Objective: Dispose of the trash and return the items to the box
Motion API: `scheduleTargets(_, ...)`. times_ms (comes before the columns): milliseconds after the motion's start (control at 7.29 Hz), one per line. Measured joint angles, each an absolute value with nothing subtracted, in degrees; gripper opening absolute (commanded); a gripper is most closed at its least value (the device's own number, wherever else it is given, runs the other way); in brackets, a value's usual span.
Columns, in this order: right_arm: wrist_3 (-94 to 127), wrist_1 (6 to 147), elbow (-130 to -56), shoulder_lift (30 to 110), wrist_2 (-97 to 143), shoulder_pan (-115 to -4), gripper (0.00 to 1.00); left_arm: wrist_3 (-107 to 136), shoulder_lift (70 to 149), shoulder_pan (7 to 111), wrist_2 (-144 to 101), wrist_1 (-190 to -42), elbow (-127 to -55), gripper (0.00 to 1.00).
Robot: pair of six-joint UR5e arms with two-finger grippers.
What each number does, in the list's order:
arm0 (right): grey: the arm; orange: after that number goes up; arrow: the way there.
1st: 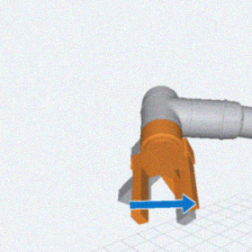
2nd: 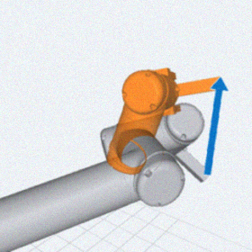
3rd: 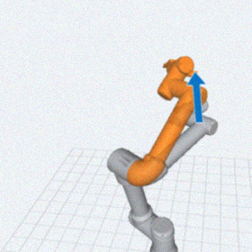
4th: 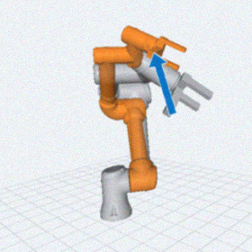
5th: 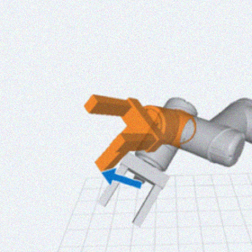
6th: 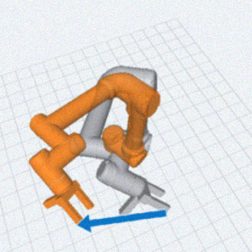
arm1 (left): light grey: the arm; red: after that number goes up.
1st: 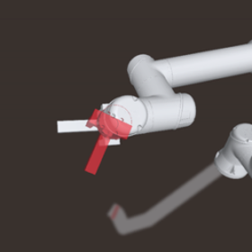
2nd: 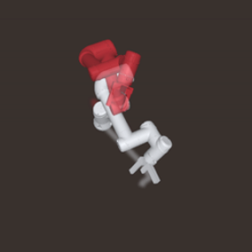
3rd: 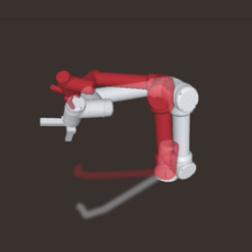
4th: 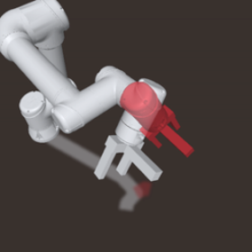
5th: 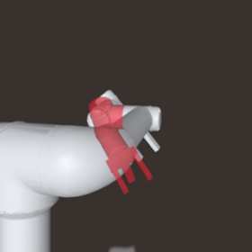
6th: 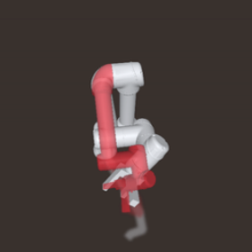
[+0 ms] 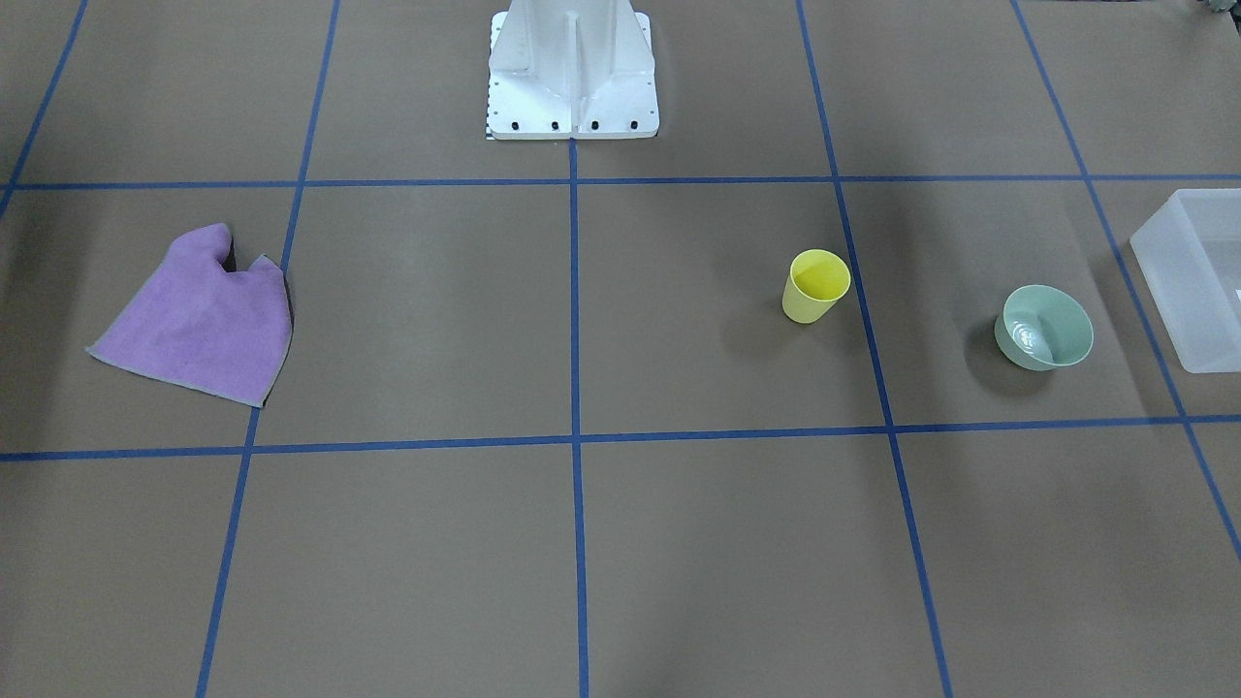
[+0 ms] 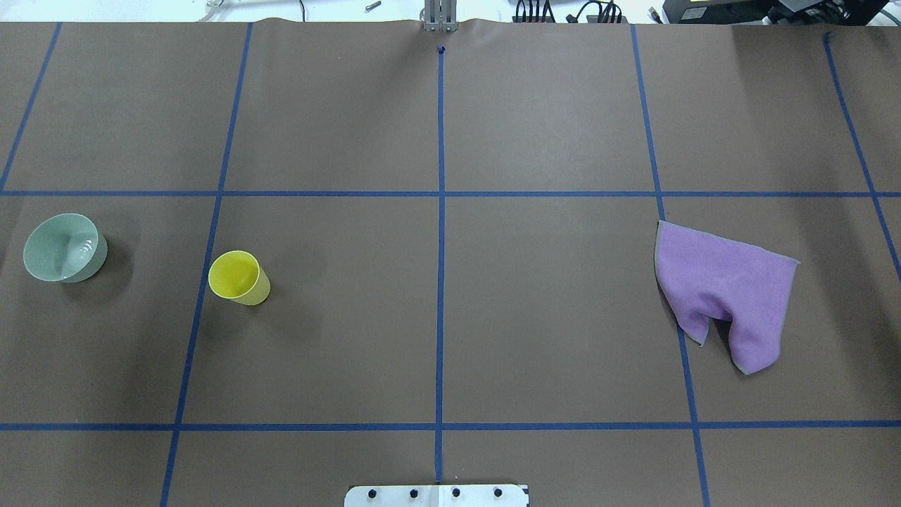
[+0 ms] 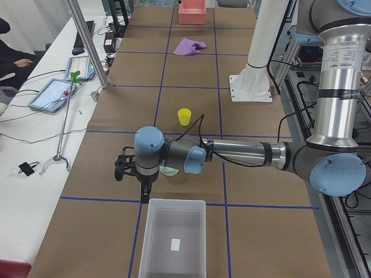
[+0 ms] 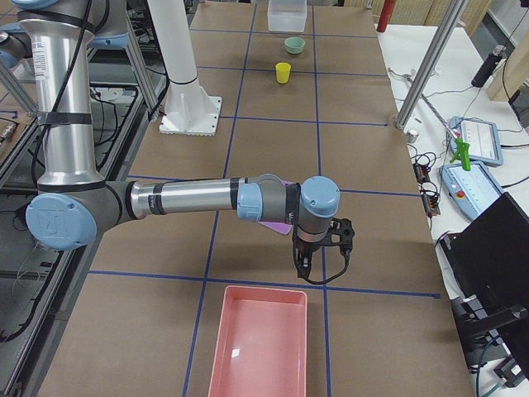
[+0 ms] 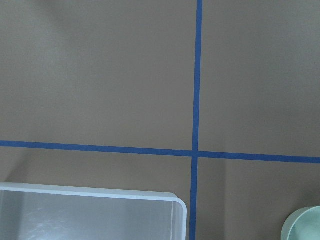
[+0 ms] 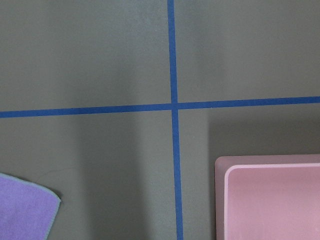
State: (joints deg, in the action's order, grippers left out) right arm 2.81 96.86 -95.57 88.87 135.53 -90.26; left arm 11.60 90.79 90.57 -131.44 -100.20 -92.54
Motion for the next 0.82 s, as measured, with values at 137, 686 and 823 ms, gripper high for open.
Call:
scheduleTargets(137, 2.81, 96.86, -95.71, 88.94, 135.53, -90.26, 1.0, 11.6, 90.72, 90.58, -131.47, -100.2, -92.66, 0.99)
scheduleTargets(686, 2.97, 96.92, -95.88, 89.06, 136.23, -90.26, 1.0, 11.57, 90.3, 90.6, -131.47, -100.38, -93.49, 0.99)
scheduleTargets(823, 2.98, 96.89, -95.91, 89.09, 136.54, -90.26, 1.0, 11.55, 90.1, 90.63, -131.31, -100.51, -93.8, 0.99)
